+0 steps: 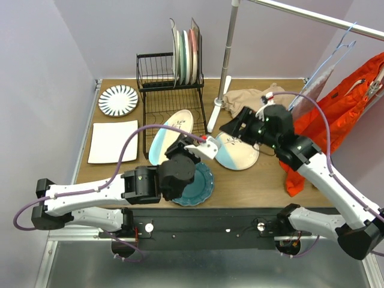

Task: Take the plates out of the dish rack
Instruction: Place the plate at the center of the board.

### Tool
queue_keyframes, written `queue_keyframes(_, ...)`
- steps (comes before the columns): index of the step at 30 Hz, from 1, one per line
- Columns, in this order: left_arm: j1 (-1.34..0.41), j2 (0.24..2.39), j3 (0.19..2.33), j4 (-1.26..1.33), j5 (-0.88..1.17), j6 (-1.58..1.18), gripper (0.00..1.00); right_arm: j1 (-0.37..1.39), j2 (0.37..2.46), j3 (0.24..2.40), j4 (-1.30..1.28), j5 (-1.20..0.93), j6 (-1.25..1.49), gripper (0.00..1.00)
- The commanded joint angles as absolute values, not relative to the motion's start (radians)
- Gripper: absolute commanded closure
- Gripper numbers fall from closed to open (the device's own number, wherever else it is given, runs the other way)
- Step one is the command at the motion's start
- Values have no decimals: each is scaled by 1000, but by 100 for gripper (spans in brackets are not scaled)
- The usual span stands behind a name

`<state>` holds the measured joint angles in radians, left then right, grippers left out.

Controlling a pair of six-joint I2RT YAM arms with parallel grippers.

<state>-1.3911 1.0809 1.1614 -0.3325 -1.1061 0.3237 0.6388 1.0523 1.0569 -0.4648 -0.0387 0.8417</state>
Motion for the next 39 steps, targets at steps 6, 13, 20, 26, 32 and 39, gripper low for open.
queue_keyframes(6,-1534,1046,991,73,-1282,597,100,525,1198,1333,-456,-330,801,19)
queue_keyframes(13,-1595,1107,887,339,-1328,891,100,525,1275,1332,-454,-466,703,19)
queue_keyframes(20,-1624,1167,865,354,-1318,920,100,525,1331,1350,-442,-554,652,19)
queue_keyframes(26,-1632,1195,847,376,-1292,907,100,525,1379,1390,-436,-572,641,20)
queue_keyframes(32,-1632,1219,801,465,-1275,951,100,525,1404,1381,-391,-627,661,25)
queue_keyframes(39,-1631,1230,736,709,-1278,1123,100,525,1405,1302,-373,-670,670,26)
